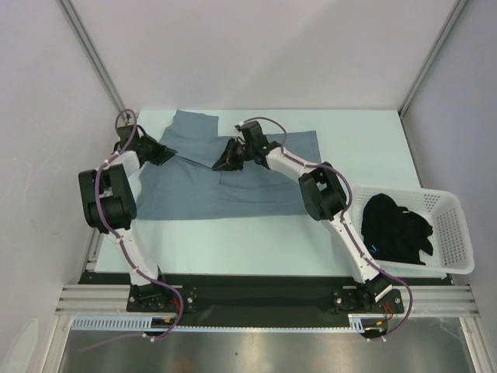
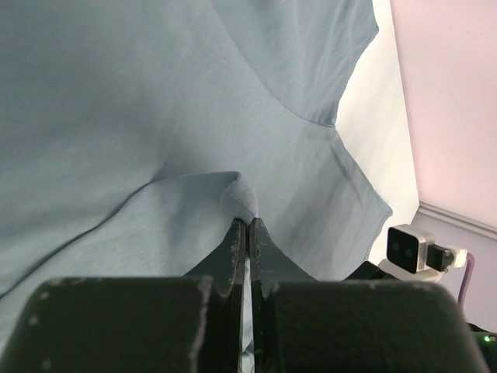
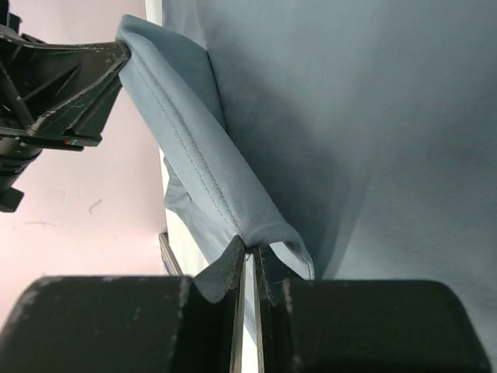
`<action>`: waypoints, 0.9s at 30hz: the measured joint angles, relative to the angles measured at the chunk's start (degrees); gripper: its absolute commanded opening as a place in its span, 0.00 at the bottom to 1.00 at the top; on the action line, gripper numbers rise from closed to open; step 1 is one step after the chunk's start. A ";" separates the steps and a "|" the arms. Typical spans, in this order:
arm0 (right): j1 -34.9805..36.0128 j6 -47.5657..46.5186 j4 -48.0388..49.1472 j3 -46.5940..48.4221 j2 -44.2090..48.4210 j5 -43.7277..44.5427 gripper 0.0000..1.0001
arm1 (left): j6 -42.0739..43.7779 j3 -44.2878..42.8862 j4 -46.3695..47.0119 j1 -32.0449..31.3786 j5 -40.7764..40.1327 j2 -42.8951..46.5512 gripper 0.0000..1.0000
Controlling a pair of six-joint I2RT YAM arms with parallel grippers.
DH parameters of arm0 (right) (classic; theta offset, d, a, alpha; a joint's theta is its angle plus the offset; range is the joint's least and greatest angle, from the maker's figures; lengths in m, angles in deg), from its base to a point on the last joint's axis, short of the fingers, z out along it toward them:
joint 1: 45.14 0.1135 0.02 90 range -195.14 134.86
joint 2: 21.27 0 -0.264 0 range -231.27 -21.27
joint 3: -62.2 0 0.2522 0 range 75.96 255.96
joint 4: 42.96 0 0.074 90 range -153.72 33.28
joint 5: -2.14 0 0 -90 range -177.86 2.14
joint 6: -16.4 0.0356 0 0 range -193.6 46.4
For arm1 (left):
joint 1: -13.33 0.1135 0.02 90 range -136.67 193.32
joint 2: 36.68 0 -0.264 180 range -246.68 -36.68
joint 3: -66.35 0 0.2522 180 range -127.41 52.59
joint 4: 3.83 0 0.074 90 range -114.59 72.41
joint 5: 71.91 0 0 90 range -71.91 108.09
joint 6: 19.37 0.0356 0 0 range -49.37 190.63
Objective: Fold and stack the t-shirts
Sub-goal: Fold the tshirt
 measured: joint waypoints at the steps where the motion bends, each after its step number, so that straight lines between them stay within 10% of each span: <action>1: -0.20 0.17 0.13 0.00 0.00 0.00 0.11 | 0.00 -0.31 0.00 -0.22 0.02 -0.26 0.02; 7: -1.07 1.09 1.07 0.02 0.00 0.11 0.15 | -0.46 -4.52 -0.07 -2.08 0.42 -4.20 0.06; 11: -1.79 1.66 1.60 0.02 -0.09 0.44 0.33 | 0.11 -10.54 -1.62 -3.41 1.14 -8.57 0.44; 15: -3.06 2.27 2.29 0.04 -0.22 0.83 0.56 | 2.75 -16.41 -6.99 -4.44 -0.72 -10.67 0.61; 22: -7.80 -8.74 -11.58 7.96 0.63 4.04 0.60 | 12.00 -11.69 -16.41 -3.76 -10.40 0.11 0.61; 27: -10.34 -20.13 -21.31 -6.45 13.90 9.46 0.59 | 17.92 3.48 -16.31 -2.49 -8.81 18.84 0.57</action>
